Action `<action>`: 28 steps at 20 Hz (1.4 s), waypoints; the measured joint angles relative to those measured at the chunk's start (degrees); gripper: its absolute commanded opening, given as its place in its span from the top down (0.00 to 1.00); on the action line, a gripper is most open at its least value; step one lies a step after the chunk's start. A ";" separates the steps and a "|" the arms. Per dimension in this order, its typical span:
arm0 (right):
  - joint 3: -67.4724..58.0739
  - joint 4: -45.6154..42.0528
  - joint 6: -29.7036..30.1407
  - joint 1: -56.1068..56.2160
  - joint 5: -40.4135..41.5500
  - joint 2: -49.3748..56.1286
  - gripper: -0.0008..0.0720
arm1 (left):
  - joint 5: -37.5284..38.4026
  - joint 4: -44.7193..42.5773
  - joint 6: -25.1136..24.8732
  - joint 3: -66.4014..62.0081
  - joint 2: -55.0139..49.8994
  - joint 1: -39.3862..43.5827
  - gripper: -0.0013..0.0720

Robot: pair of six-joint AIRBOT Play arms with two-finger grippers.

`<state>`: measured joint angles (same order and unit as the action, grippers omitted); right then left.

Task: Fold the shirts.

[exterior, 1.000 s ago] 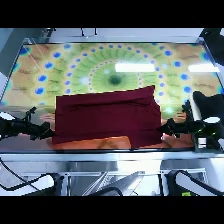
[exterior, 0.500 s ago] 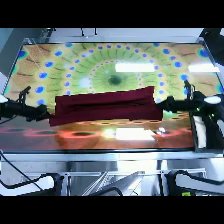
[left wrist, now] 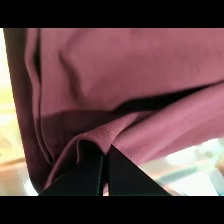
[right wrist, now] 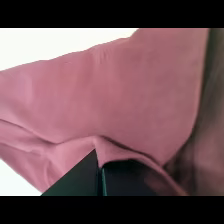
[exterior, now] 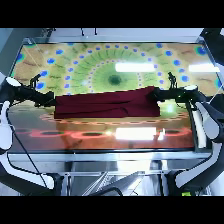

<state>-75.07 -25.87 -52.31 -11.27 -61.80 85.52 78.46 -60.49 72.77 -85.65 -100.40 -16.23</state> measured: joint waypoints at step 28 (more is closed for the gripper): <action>-6.08 -4.13 5.51 -3.67 -12.17 8.55 0.97 | 3.08 0.63 7.26 -18.47 -5.68 23.47 0.96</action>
<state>-81.14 -30.00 -46.81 -14.94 -73.97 94.06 81.54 -59.86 80.03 -104.12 -106.08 7.25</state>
